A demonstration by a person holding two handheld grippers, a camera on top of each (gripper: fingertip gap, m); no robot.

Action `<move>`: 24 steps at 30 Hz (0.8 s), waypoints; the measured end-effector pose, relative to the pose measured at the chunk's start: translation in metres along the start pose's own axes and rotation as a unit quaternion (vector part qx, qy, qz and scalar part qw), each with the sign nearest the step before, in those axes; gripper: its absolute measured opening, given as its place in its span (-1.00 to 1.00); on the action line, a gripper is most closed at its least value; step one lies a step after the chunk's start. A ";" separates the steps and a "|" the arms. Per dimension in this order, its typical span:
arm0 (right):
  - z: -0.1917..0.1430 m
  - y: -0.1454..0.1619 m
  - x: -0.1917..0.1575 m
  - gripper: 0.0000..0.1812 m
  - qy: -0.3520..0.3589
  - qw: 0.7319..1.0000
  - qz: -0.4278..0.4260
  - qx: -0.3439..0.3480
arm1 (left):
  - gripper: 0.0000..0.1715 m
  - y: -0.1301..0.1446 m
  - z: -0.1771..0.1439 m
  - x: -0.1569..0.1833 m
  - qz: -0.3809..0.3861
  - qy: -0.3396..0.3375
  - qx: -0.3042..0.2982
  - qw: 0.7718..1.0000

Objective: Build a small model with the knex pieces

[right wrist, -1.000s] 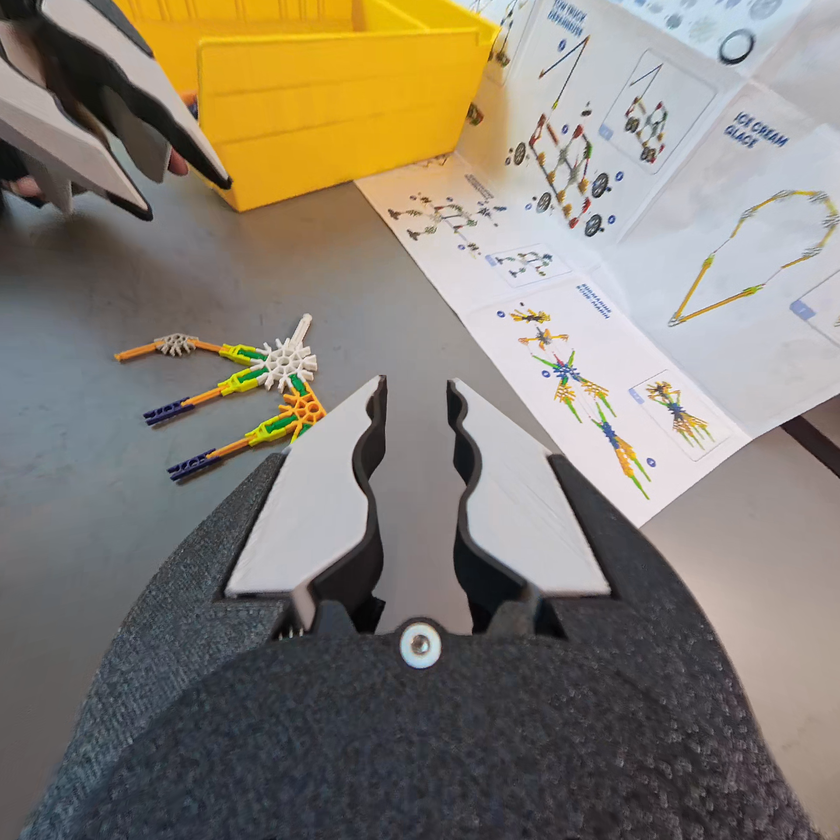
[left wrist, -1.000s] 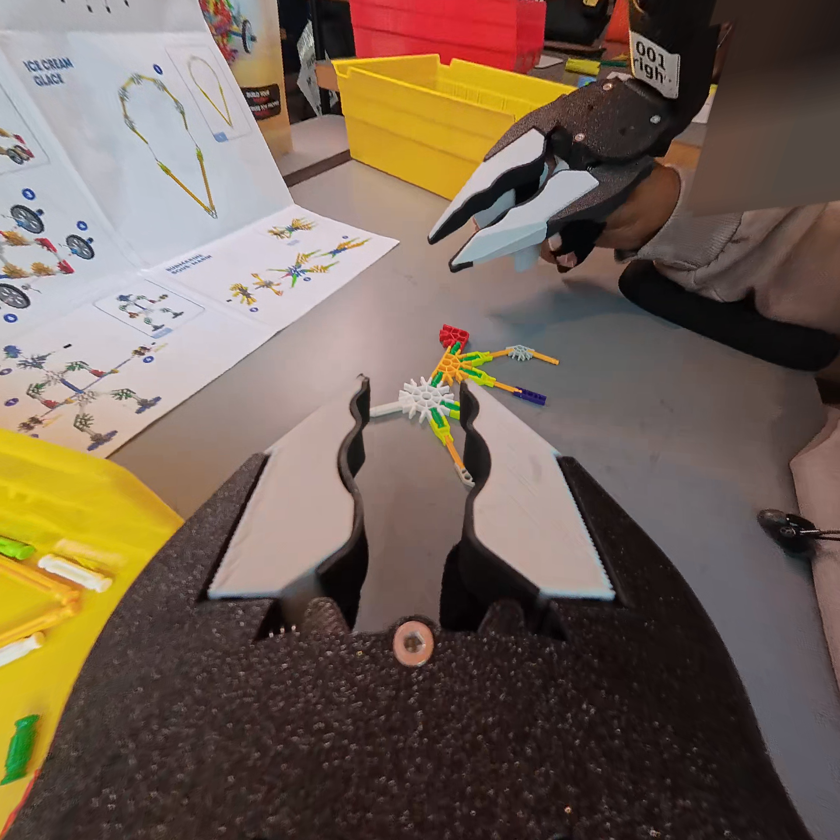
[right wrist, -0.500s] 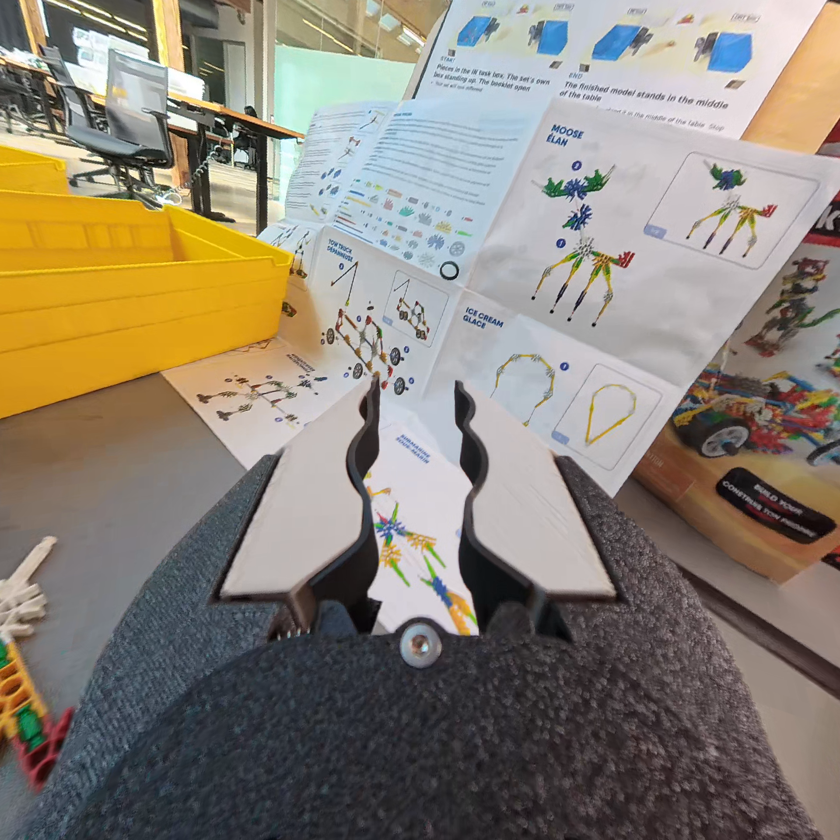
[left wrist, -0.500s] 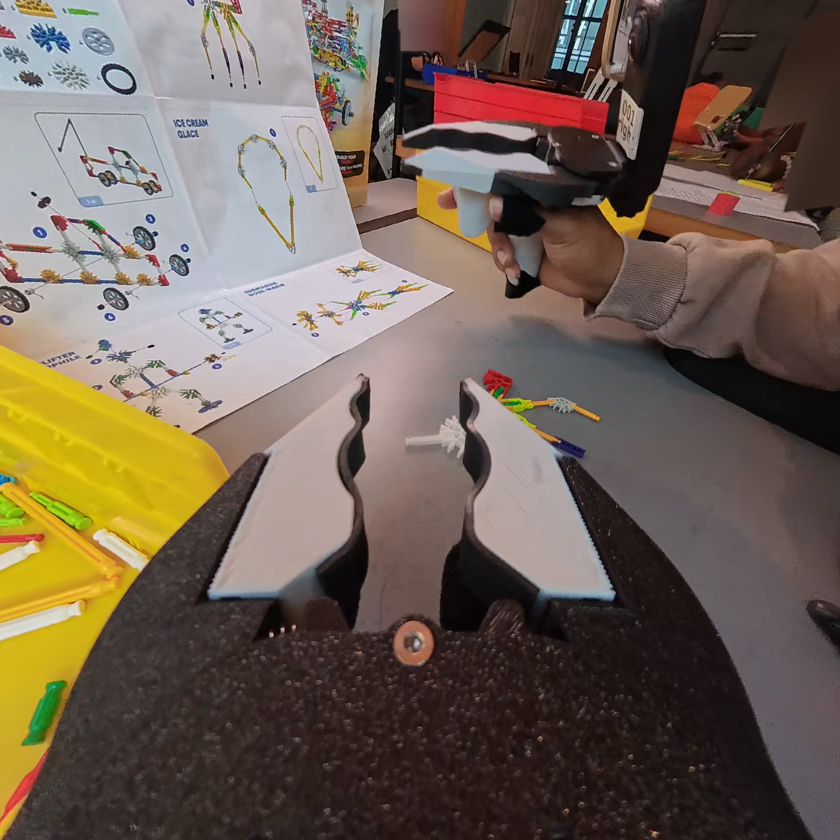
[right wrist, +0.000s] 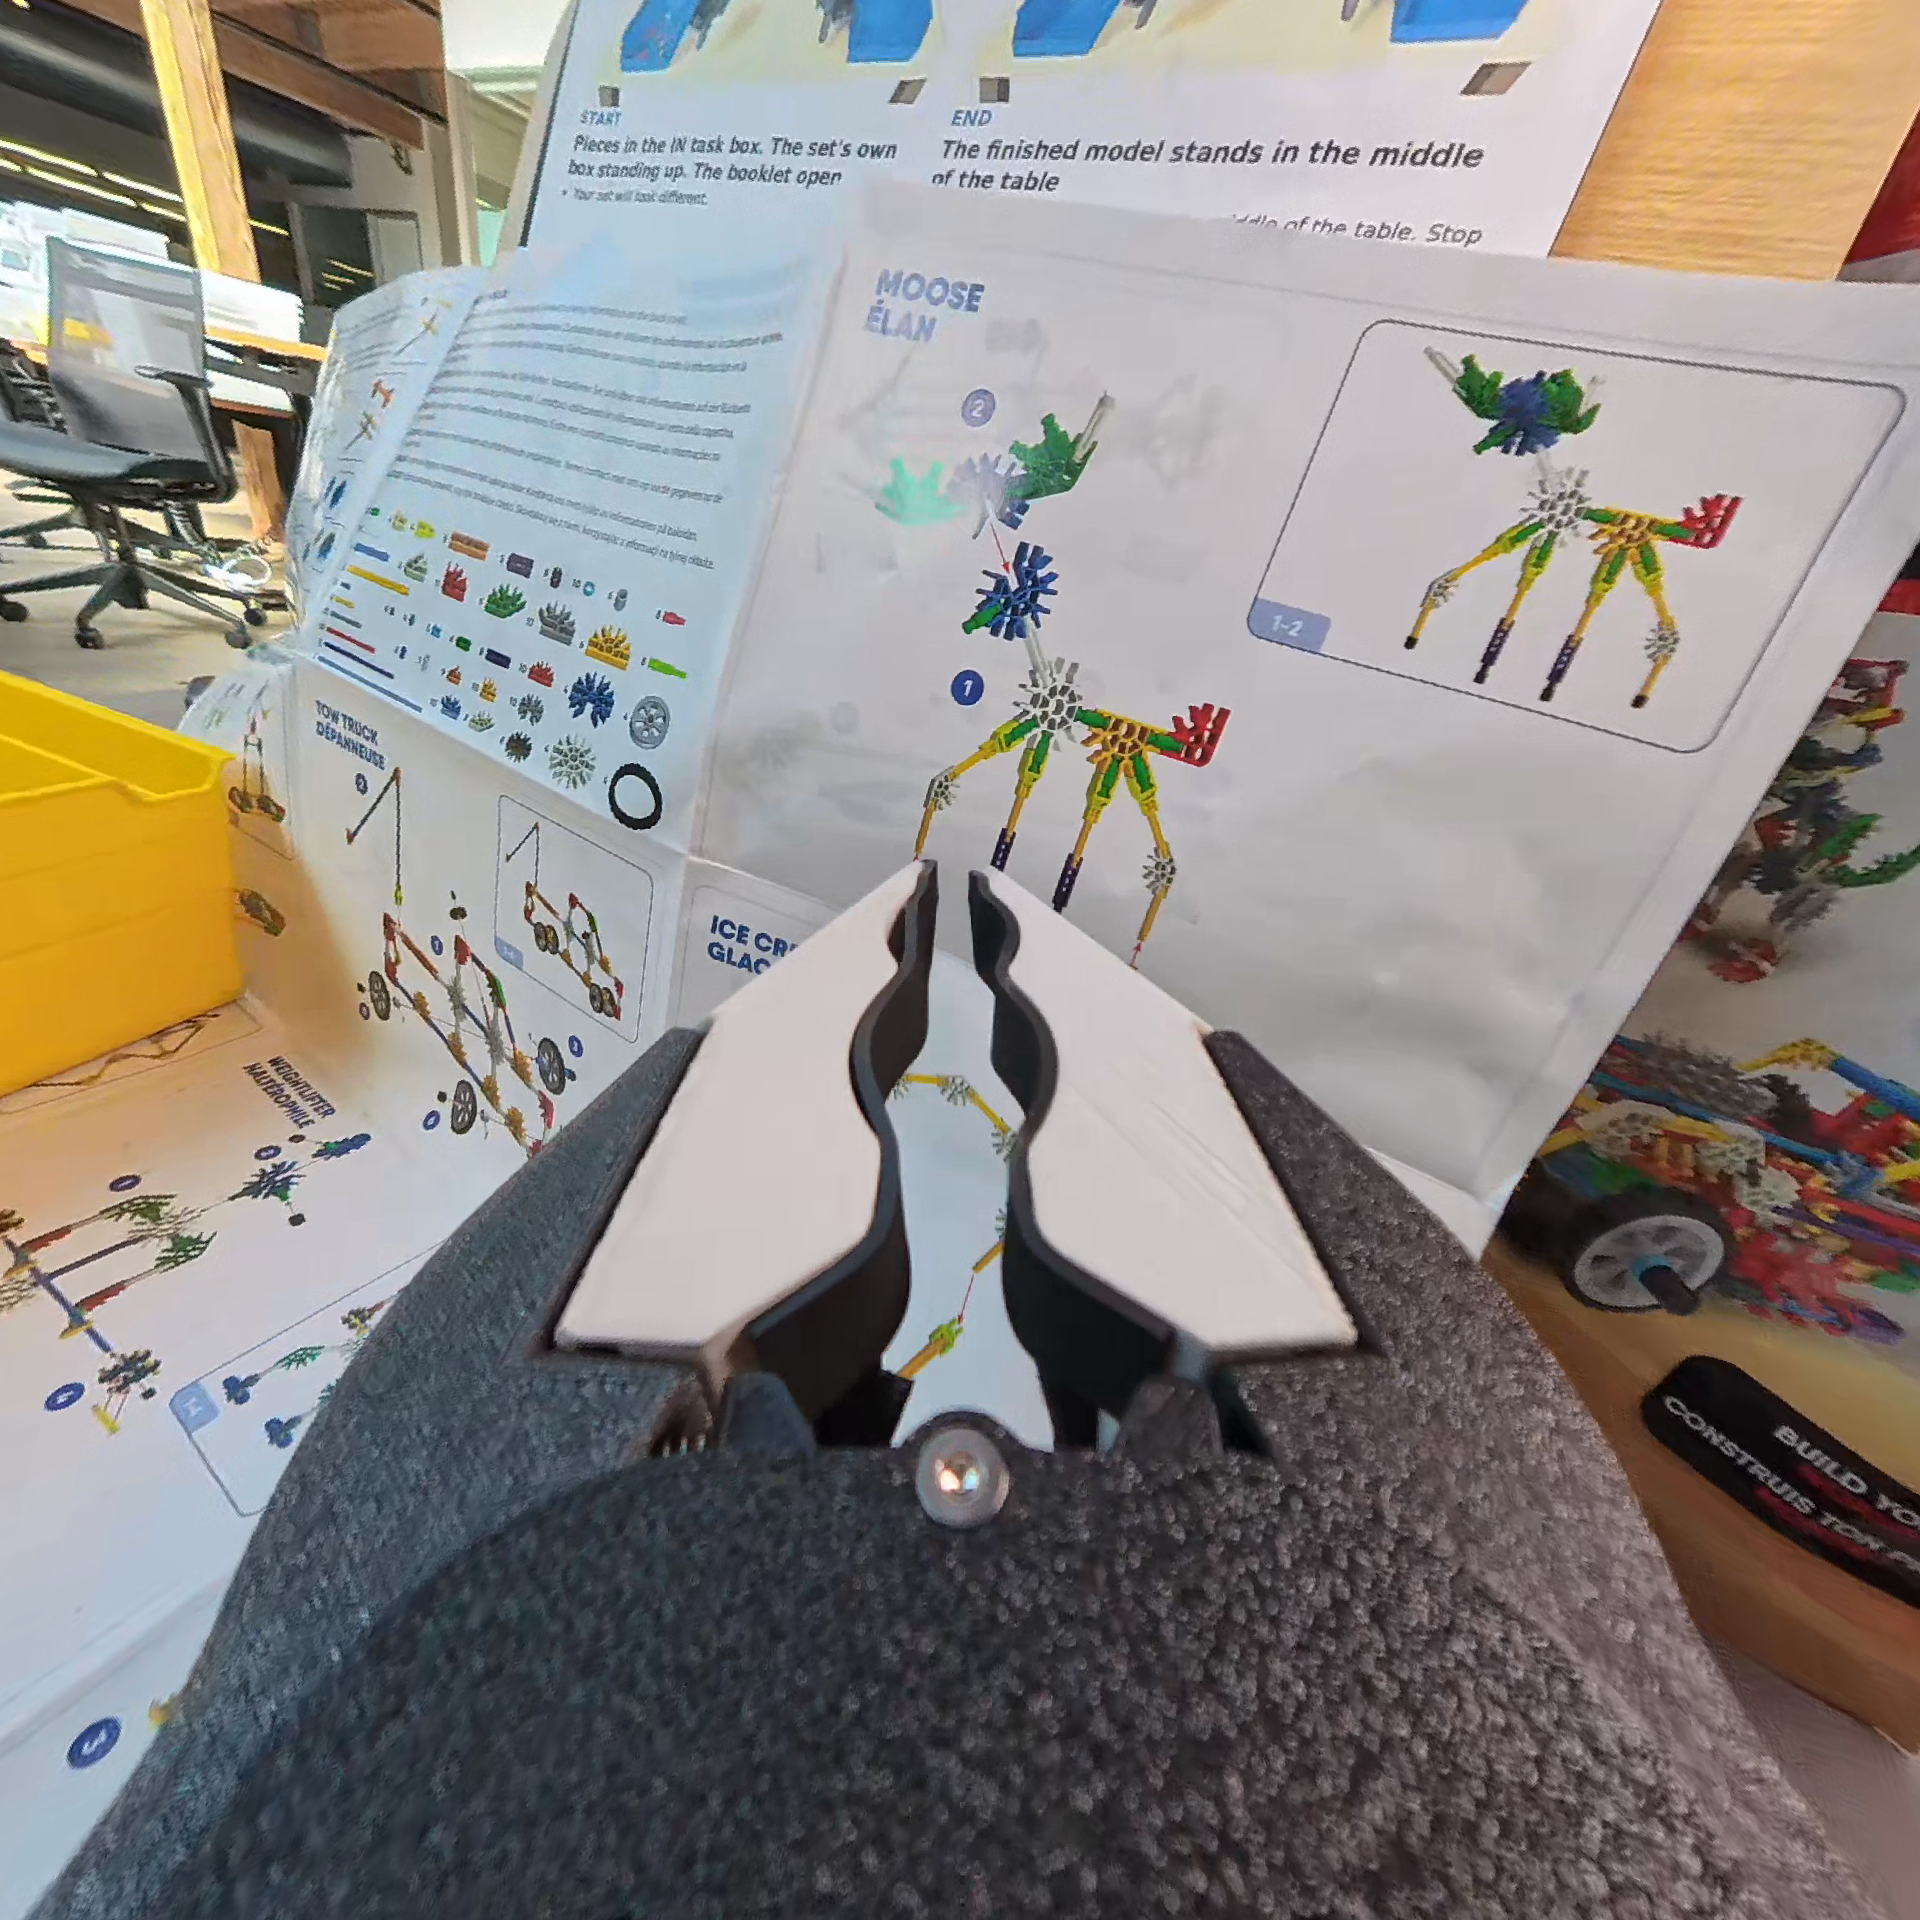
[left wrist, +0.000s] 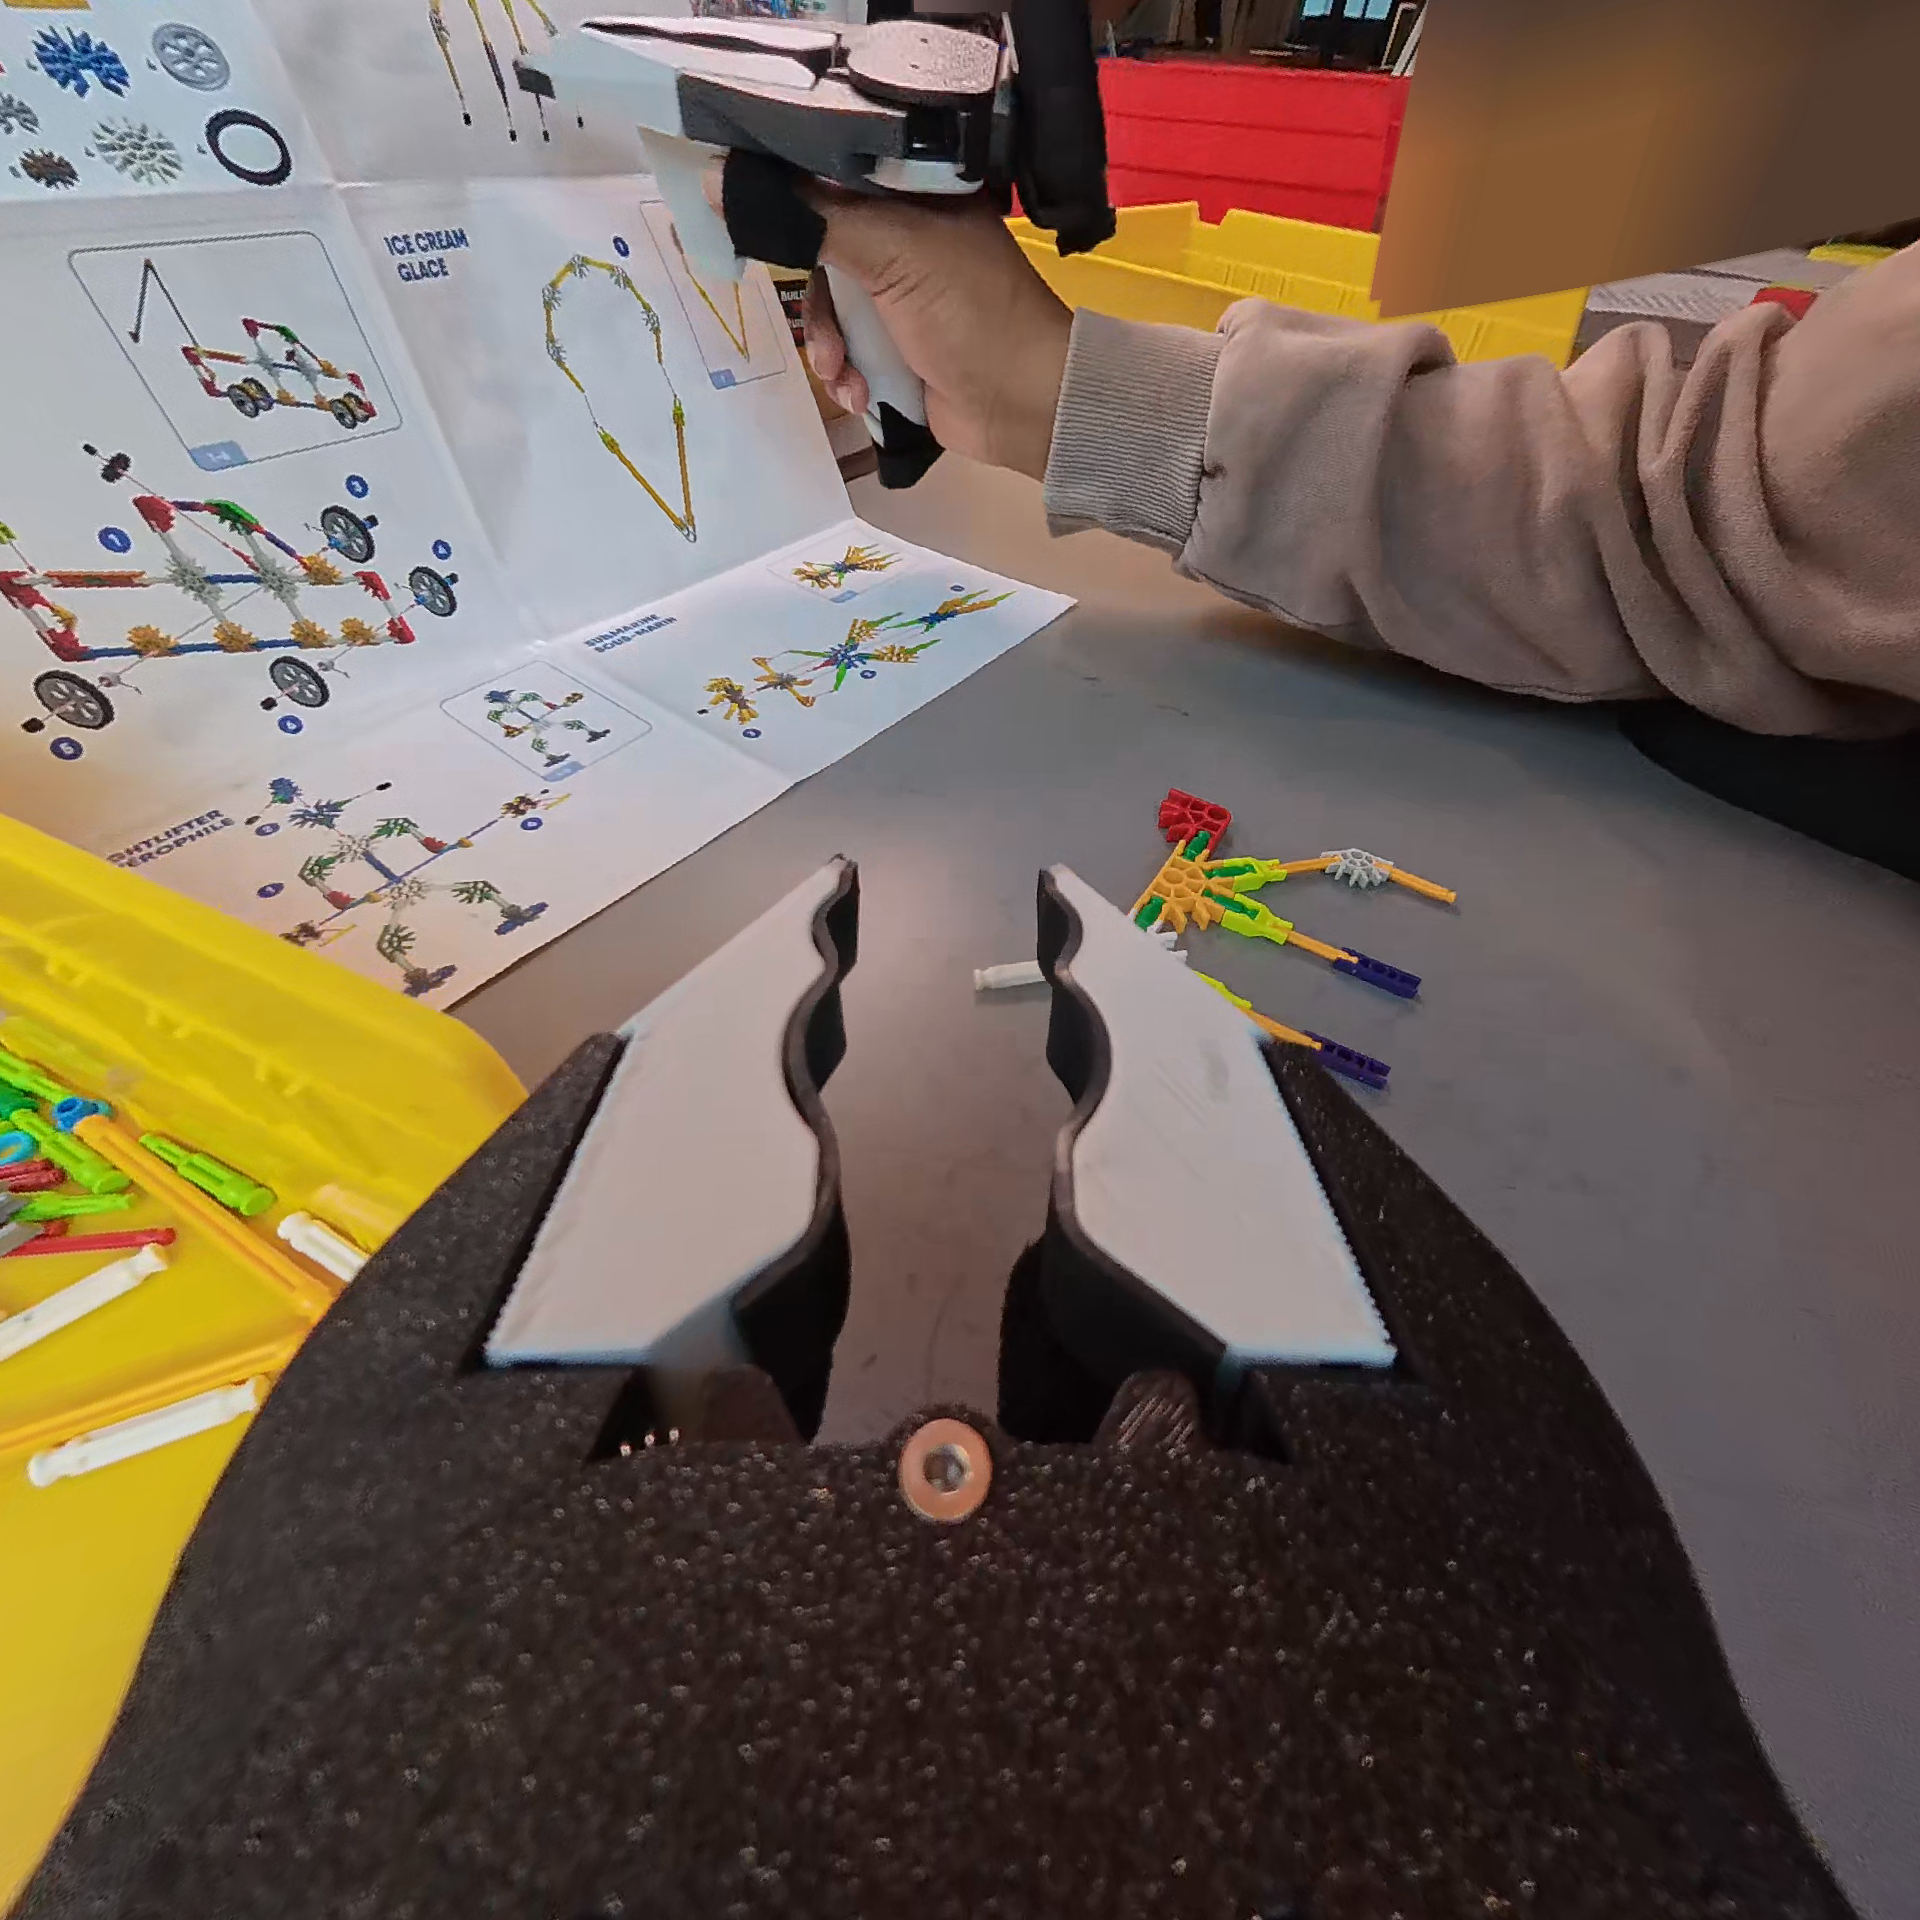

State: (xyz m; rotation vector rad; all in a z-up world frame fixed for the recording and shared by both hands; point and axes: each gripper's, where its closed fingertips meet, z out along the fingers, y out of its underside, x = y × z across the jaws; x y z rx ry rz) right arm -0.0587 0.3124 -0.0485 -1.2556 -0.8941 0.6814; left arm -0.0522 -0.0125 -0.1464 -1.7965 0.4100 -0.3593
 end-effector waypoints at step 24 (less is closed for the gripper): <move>0.003 0.022 0.016 -1.00 0.009 1.000 -0.006 -0.015 | -0.68 0.001 0.001 -0.001 0.013 0.002 -0.002 1.000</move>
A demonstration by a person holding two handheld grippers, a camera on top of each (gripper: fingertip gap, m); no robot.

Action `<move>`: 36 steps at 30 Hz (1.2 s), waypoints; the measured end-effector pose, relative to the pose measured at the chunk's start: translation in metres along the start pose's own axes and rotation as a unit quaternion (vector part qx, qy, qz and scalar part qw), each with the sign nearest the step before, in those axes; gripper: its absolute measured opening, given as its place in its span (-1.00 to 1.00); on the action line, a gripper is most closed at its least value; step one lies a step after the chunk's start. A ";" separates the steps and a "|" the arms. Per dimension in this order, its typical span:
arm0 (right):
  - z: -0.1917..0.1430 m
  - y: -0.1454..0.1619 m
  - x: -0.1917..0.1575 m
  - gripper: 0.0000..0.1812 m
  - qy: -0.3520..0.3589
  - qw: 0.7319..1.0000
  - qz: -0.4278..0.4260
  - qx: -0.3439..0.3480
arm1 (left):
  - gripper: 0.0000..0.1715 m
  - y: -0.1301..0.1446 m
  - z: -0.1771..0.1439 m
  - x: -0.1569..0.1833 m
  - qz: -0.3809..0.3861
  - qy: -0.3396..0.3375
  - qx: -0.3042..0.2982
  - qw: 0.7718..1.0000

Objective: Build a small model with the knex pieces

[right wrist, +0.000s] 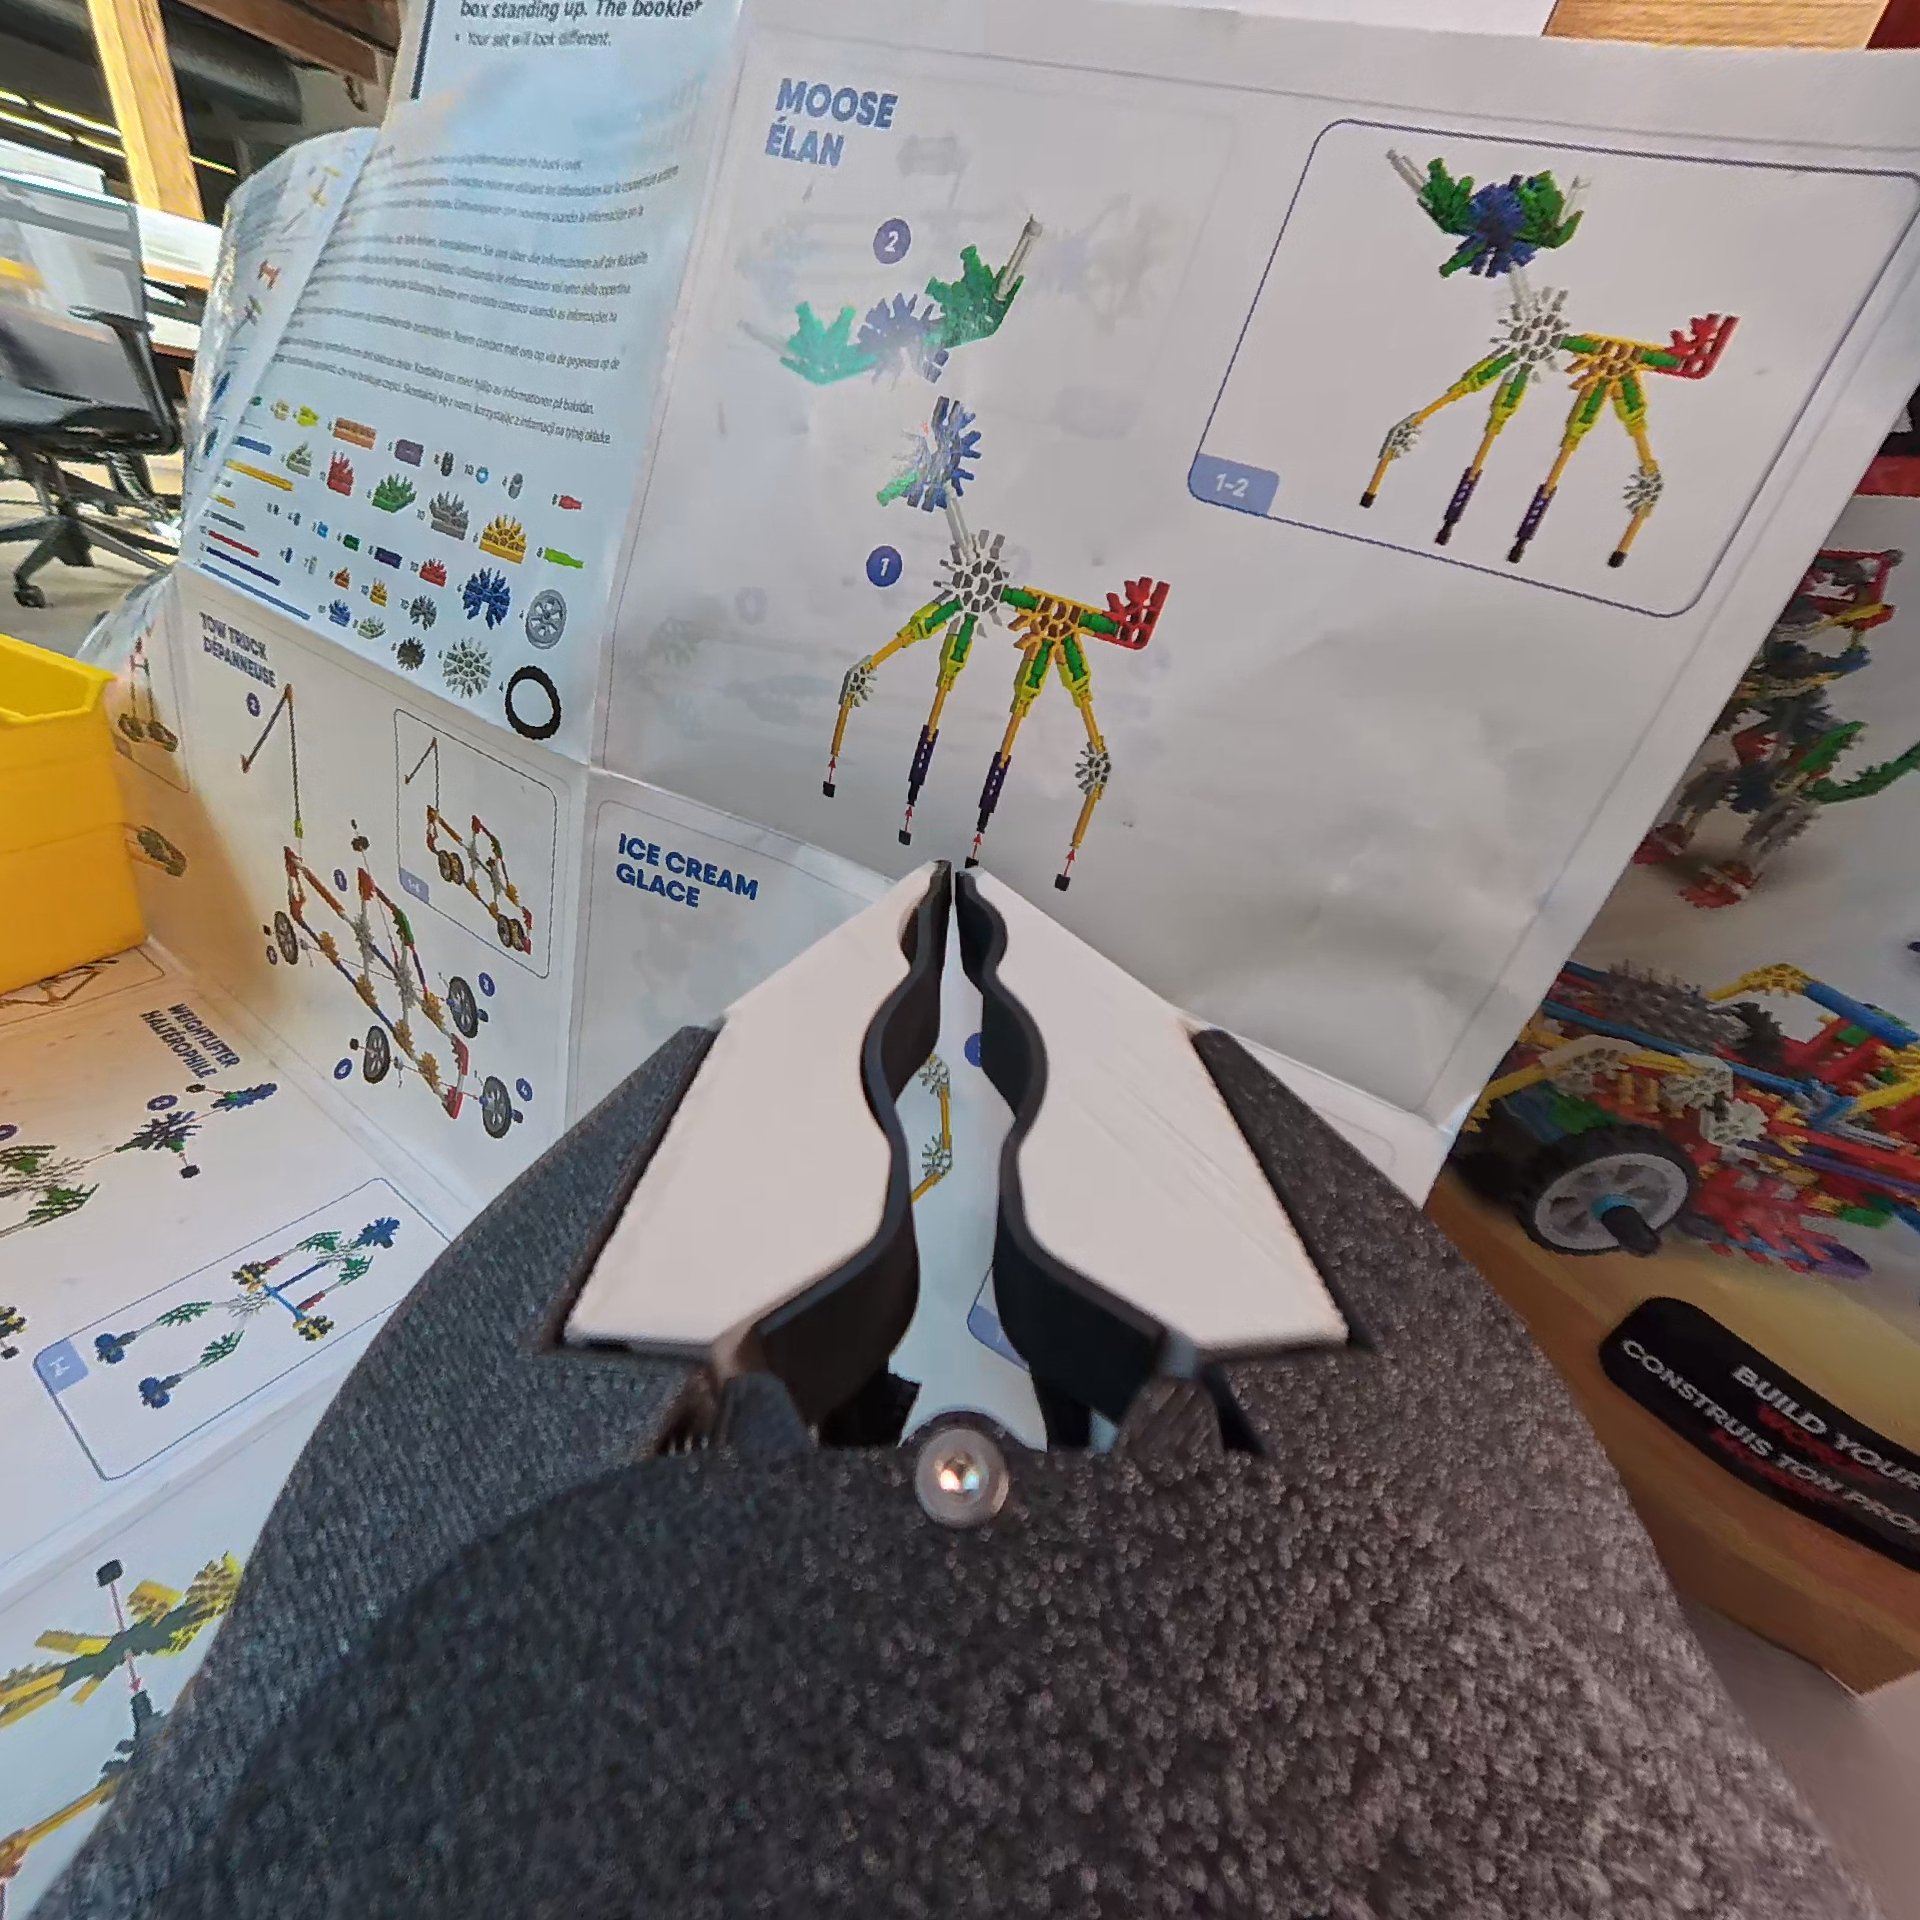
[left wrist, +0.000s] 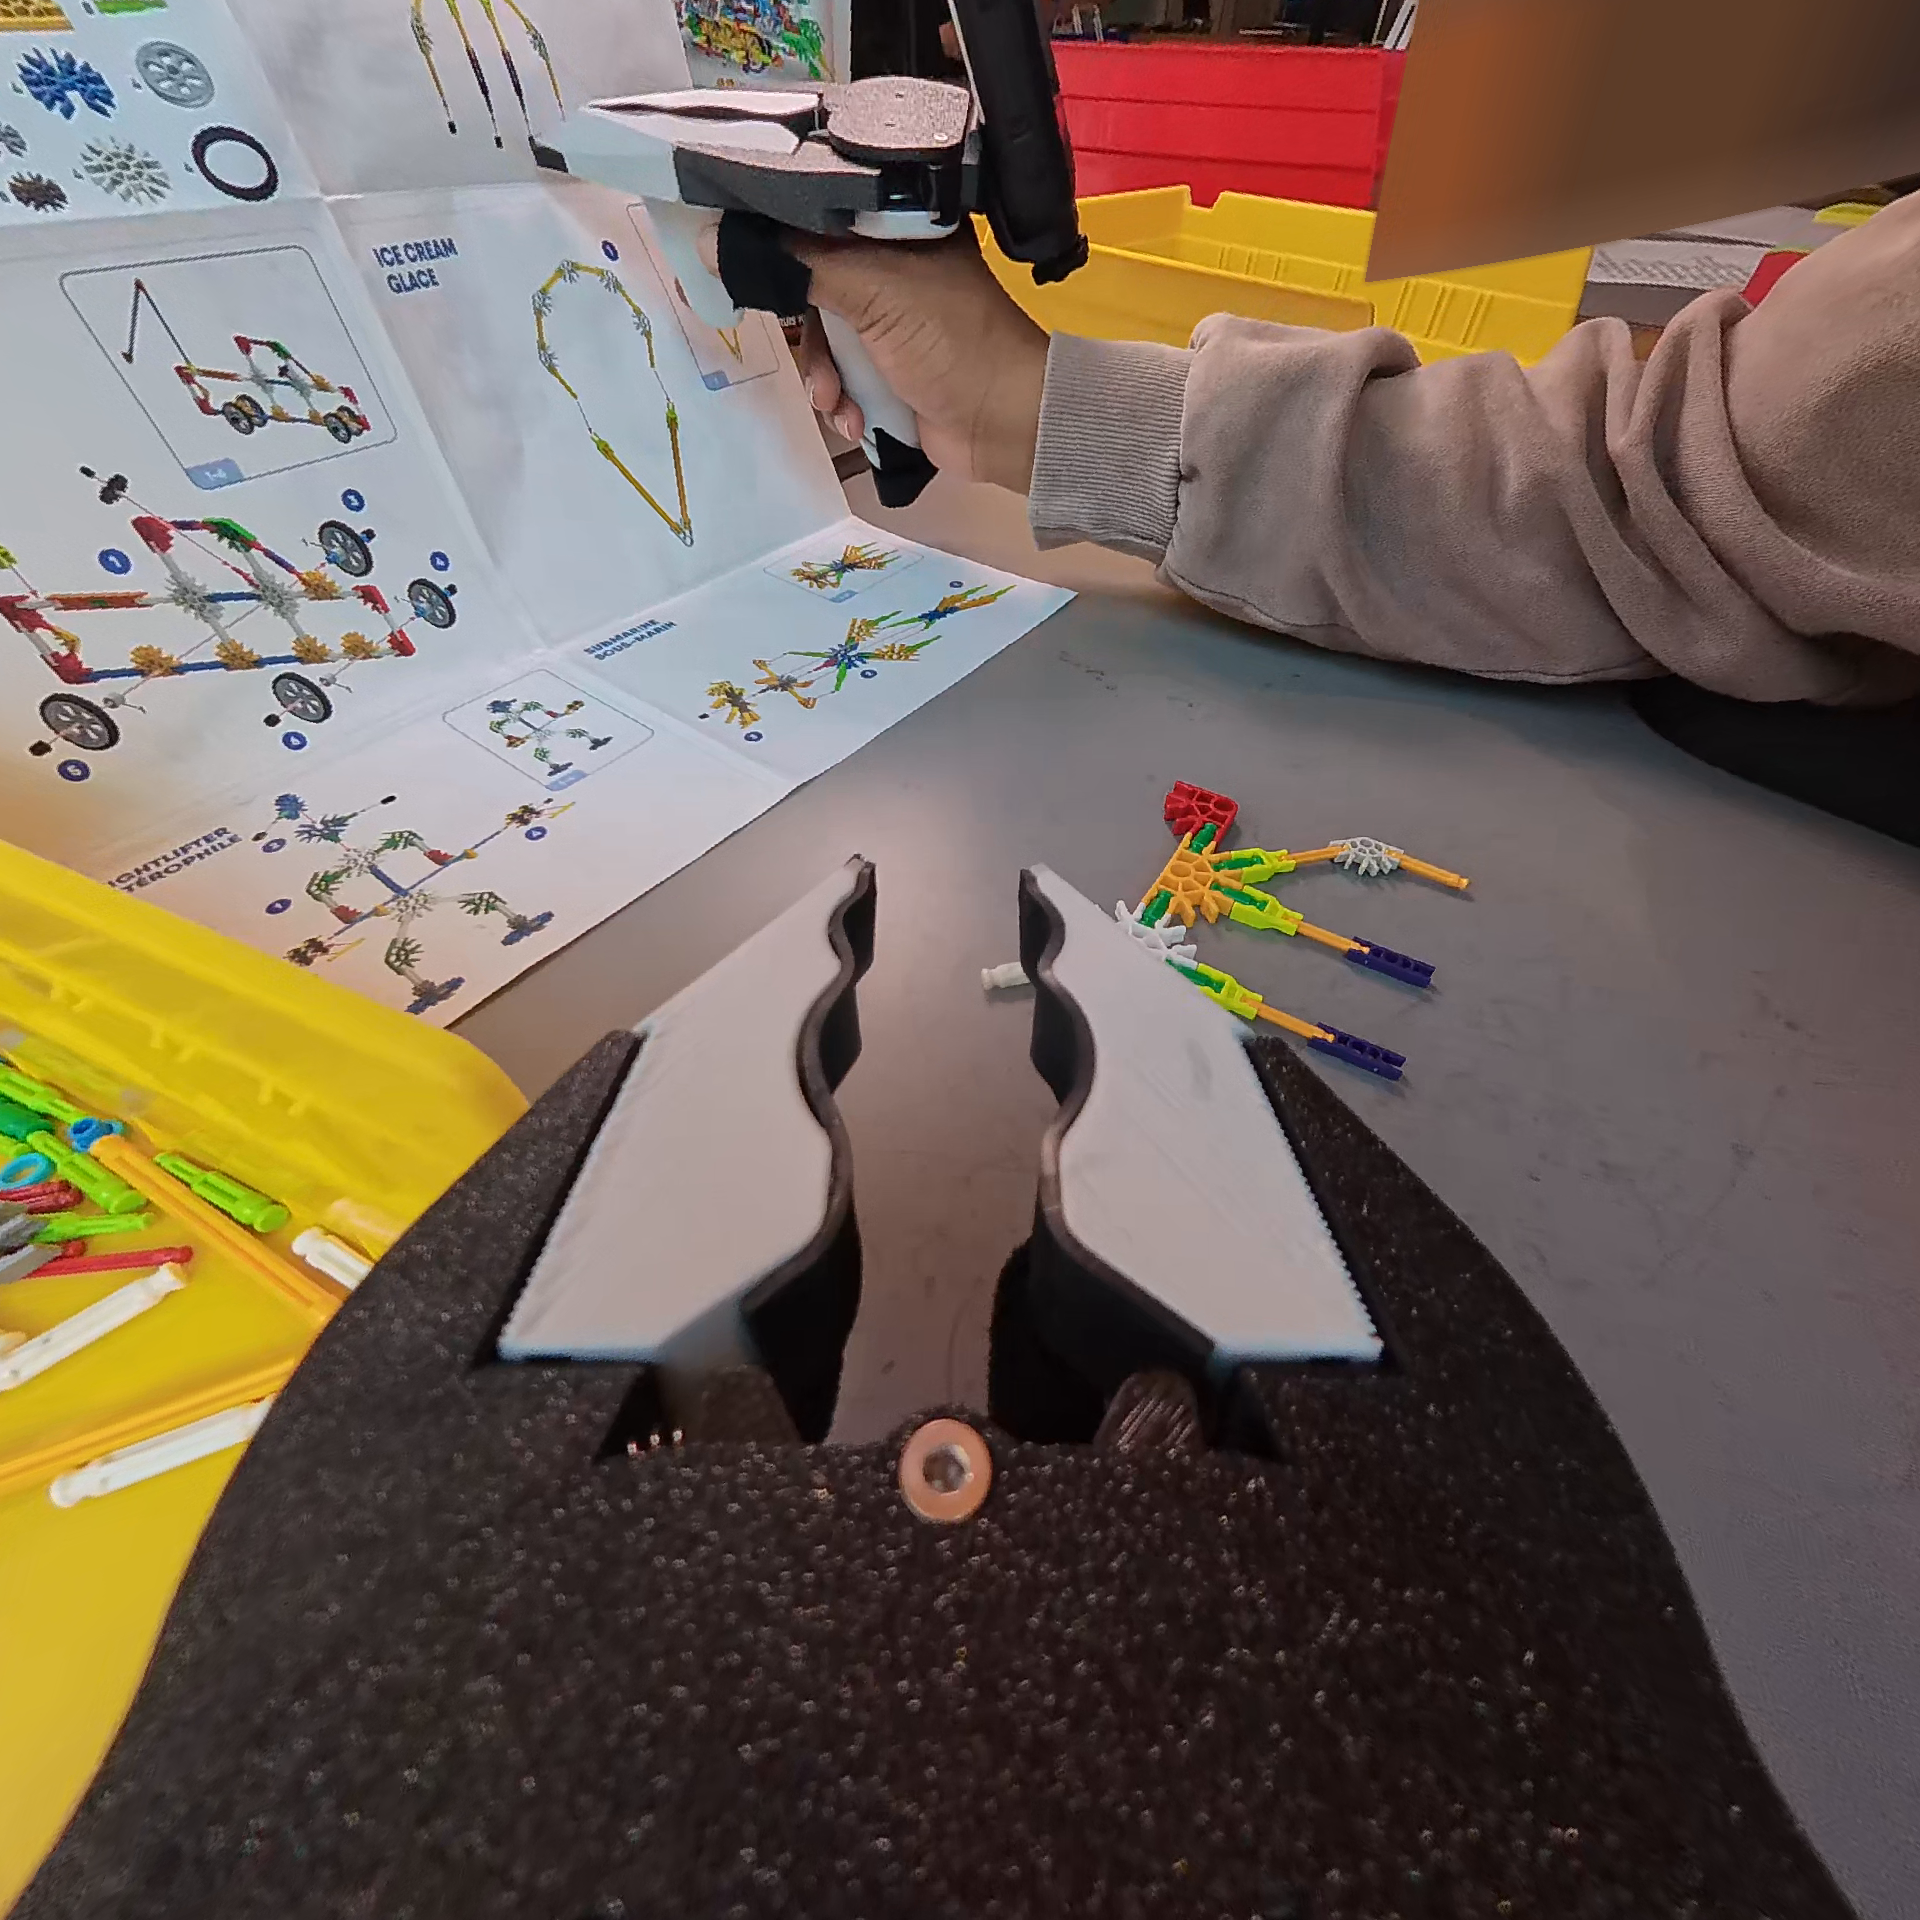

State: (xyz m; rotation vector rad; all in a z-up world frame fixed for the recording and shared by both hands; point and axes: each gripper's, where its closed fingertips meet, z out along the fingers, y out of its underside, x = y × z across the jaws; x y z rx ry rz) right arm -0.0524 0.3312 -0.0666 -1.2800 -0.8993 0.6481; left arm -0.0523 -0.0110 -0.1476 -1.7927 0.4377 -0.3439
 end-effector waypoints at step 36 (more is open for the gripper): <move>0.000 0.000 -0.007 -0.84 0.006 1.000 -0.010 0.007 | -0.24 -0.039 -0.044 -0.050 0.000 -0.174 0.114 0.978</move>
